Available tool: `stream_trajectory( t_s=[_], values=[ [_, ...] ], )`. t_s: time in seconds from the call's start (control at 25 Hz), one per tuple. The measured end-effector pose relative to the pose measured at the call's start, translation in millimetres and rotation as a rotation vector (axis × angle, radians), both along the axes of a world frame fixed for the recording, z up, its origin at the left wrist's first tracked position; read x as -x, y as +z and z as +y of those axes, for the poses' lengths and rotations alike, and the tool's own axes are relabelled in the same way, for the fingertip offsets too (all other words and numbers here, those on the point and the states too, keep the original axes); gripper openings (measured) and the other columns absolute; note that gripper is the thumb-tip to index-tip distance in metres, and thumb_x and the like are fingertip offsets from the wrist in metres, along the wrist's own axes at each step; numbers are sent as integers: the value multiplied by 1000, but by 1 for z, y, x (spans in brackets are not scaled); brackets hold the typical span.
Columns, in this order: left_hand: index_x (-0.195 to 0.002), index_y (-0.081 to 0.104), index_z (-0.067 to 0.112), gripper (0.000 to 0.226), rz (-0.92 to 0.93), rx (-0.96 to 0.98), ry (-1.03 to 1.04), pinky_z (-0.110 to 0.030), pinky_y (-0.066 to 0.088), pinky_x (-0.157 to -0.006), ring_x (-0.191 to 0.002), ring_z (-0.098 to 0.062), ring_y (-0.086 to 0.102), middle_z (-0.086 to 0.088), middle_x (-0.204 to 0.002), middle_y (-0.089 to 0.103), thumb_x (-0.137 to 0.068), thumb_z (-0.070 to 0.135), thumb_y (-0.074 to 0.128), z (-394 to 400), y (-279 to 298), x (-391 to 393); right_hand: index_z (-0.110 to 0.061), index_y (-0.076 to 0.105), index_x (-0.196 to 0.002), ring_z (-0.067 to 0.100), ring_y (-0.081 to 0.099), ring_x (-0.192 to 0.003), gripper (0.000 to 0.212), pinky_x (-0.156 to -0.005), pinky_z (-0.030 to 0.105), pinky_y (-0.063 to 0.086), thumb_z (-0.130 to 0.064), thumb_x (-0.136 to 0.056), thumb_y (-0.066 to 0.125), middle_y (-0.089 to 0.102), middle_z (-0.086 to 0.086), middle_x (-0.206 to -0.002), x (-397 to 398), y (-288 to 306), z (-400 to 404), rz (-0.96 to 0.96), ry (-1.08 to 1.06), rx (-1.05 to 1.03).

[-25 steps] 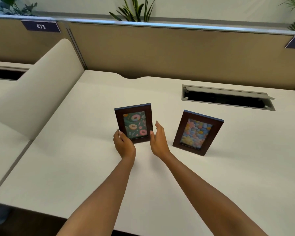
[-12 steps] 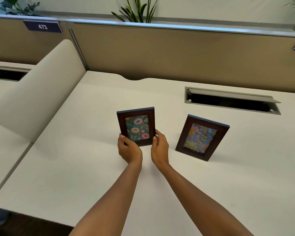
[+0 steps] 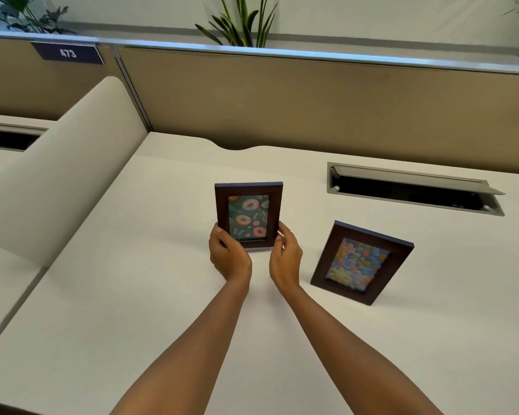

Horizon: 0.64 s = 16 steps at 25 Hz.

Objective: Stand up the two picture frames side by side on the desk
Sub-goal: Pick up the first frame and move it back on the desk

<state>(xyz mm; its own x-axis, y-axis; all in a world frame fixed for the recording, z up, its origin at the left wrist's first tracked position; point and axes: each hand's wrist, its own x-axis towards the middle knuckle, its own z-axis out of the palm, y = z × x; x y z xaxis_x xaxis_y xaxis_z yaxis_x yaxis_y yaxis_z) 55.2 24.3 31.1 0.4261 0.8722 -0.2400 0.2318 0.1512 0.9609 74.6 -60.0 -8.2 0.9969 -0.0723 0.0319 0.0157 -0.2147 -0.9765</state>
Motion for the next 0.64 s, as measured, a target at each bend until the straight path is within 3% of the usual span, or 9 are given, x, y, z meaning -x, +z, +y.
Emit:
stream_trajectory(
  t_s=[0.12, 0.32, 0.44, 0.56, 0.64],
  values=[
    [-134, 61, 19, 49, -20, -1, -52, -39, 55, -98, -118, -23, 62, -4, -129, 66, -104, 38, 27, 10, 6, -24, -10, 51, -137, 4, 48, -119, 37, -91, -3, 34, -6, -102, 39, 58, 4, -135, -28, 4, 7, -25, -6, -9],
    [-132, 64, 20, 47, -29, 79, -210, -22, 50, -87, -118, -20, 62, -2, -127, 68, -102, 32, 29, 40, 9, -60, -11, 50, -137, 4, 49, -117, 38, -90, 3, 41, -7, -101, 40, 56, 2, -132, -74, 10, 16, -57, 36, -23],
    [-135, 62, 22, 47, 24, 85, -276, -27, 48, -95, -121, -20, 59, -1, -131, 65, -102, 32, 30, 57, 7, -75, -9, 50, -137, 7, 50, -117, 38, -94, 17, 48, -3, -101, 40, 57, 6, -132, -97, 9, 18, -70, 93, -5],
    [-138, 58, 23, 47, 64, 37, -348, -23, 48, -91, -119, -19, 58, 1, -132, 63, -102, 28, 29, 68, 6, -88, -5, 50, -135, 17, 52, -121, 37, -97, 31, 52, -1, -101, 39, 57, 13, -133, -118, 6, 19, -54, 138, 14],
    [-137, 59, 23, 46, 56, 52, -373, -32, 52, -98, -118, -21, 60, 2, -126, 64, -102, 26, 30, 73, 6, -96, -3, 51, -134, 17, 53, -119, 36, -97, 33, 52, 1, -100, 38, 57, 14, -132, -127, 5, 21, -44, 123, 4]
  ],
)
